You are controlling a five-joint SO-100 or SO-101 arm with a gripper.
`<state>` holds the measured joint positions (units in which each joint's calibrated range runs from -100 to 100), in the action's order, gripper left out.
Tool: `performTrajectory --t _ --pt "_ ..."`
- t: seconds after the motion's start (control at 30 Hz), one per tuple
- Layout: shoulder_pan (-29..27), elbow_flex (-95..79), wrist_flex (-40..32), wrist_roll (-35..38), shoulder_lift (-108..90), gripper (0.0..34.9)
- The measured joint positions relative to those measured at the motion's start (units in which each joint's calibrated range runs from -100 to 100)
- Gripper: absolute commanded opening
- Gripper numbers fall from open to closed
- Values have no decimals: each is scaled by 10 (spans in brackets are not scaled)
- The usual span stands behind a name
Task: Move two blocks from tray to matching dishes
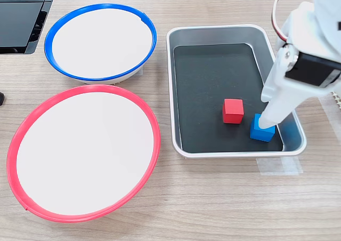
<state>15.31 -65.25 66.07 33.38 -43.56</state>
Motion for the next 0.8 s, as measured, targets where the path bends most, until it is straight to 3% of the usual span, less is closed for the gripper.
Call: performTrajectory --t 0.2,0.27,0.37,0.4,0.43,0.63,0.73,0.8 --pt "19 -45 -36 7 14 176" --pt "11 -55 -54 6 19 162" --pt "14 -69 -73 13 25 90" --pt "14 -76 -83 19 28 37" --pt "14 -76 -90 21 29 6" --pt "-3 -74 -91 30 29 3" --pt "-13 8 -42 17 34 2" --pt "-55 118 -36 -23 58 2"
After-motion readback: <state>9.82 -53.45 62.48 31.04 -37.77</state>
